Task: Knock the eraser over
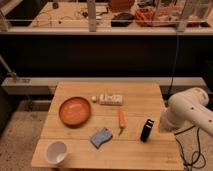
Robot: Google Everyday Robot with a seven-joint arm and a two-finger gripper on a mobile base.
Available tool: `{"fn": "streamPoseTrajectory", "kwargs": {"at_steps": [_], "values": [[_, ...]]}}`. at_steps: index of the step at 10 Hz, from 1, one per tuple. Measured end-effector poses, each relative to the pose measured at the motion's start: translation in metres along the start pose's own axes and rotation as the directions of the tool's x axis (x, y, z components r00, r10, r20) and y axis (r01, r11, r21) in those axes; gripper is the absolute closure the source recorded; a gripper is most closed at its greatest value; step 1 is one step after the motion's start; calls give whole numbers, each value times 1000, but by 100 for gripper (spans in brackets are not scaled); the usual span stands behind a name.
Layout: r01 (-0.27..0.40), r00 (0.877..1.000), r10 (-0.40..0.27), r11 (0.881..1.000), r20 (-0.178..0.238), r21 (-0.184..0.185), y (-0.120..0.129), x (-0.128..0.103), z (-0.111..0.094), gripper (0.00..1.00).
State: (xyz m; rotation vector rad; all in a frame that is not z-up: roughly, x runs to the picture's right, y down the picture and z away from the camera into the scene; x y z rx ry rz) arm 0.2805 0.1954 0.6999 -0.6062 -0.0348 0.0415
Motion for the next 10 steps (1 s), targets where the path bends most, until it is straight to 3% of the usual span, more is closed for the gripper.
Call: {"fn": "streamPoseTrajectory", "kwargs": {"at_steps": [10], "values": [[44,998,-44,999,35,-10,3,-29,11,100]]}}
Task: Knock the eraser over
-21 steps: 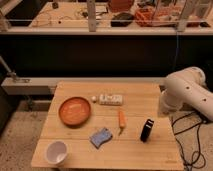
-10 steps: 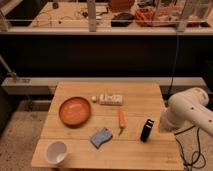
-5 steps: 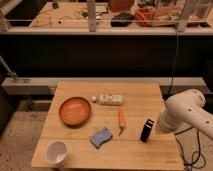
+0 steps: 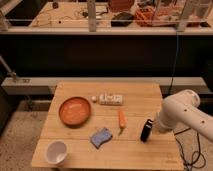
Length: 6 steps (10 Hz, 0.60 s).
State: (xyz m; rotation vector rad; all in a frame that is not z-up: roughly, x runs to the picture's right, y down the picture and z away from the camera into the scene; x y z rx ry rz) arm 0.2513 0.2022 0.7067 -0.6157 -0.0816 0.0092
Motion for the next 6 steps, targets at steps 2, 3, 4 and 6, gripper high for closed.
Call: {"fn": "streamPoseTrajectory", "kwargs": {"at_steps": [2,3,4,6], "values": [[-5,1000,5,1000,10,-5,3,-7,4,100],[-7,1000,7,1000,15,-8,4,-9,6,100],[-11,1000,11,1000,20,-10,5,-9,8,100],[-21,1000,21,1000,23,-10,3,-13,9,100]]}}
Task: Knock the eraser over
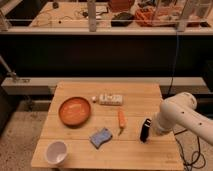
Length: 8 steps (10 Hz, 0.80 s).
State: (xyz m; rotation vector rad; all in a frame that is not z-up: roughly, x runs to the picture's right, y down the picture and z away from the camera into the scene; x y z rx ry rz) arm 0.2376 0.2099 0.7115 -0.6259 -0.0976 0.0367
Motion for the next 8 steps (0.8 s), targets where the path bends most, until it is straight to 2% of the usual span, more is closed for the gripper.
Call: {"fn": "streamPoseTrajectory", "kwargs": {"at_steps": [6,8], "values": [[-12,1000,12,1000,11,8,-7,-15,2,100],[-5,1000,5,1000,13,12,-16,-30,3,100]]}}
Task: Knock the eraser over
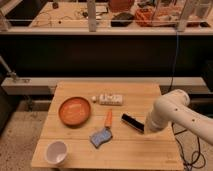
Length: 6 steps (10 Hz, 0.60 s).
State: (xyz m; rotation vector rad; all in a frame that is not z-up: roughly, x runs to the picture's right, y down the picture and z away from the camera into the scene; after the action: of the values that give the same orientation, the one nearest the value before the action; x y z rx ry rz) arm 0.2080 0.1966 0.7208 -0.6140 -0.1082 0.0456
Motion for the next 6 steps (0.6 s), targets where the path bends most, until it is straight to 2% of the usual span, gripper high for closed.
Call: {"fn": "streamPoseTrajectory", "kwargs": {"at_steps": [3,5,6], "values": [[11,1000,-11,1000,-7,1,-5,-8,2,100],[21,1000,-21,1000,-6,1,-13,-26,5,100],[16,1000,-16,1000,-11,1,-10,-26,6,100]]}}
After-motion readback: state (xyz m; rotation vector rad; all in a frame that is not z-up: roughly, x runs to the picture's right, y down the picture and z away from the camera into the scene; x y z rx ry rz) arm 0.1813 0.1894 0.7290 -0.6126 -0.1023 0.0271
